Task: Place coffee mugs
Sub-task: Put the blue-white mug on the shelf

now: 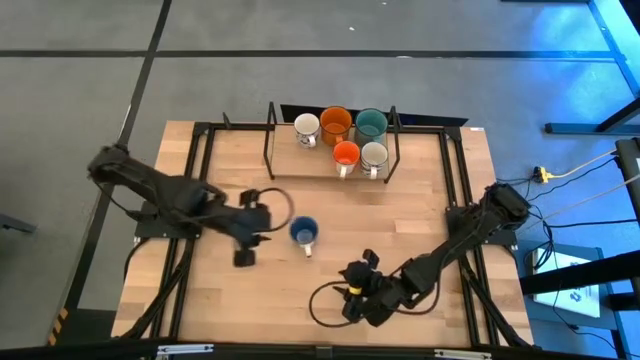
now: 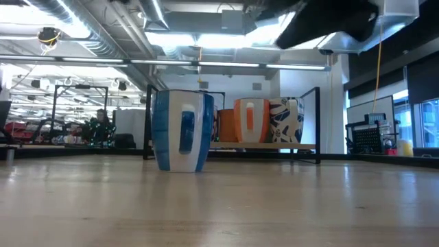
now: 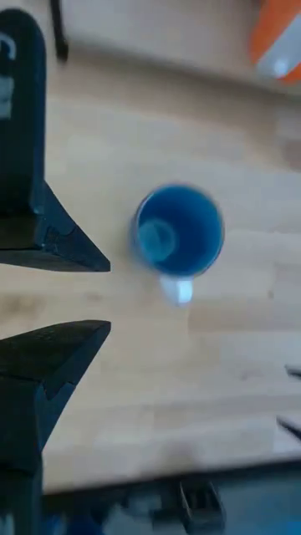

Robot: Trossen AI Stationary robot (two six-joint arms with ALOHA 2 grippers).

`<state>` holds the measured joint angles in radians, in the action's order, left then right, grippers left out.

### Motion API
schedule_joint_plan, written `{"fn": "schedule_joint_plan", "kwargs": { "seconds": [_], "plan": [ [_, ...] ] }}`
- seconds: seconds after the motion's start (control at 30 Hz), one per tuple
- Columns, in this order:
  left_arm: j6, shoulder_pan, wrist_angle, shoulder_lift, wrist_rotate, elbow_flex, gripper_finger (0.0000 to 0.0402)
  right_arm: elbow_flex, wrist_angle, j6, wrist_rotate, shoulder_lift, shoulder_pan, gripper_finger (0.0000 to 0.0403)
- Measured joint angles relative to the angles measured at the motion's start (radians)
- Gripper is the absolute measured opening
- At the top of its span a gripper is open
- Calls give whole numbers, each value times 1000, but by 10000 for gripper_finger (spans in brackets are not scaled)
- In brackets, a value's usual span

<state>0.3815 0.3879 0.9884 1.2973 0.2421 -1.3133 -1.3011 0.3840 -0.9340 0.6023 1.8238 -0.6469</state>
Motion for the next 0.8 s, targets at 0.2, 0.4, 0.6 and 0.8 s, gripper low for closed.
{"fn": "schedule_joint_plan", "kwargs": {
  "seconds": [0.2, 0.4, 0.6, 0.8],
  "plan": [
    [185, 96, -118, -180, 18, 237, 98, 72, -238, 53, -10, 50, 64, 193],
    [253, 141, -110, -243, 21, 327, 98, 12, -306, 17, 46, 149, 103, 193],
    [229, 145, -45, -260, -4, 333, 98, -221, 10, -111, 68, 227, 144, 193],
    [171, 145, -15, -279, 35, 333, 98, -450, 323, -315, 49, 339, 190, 193]
  ]
}}
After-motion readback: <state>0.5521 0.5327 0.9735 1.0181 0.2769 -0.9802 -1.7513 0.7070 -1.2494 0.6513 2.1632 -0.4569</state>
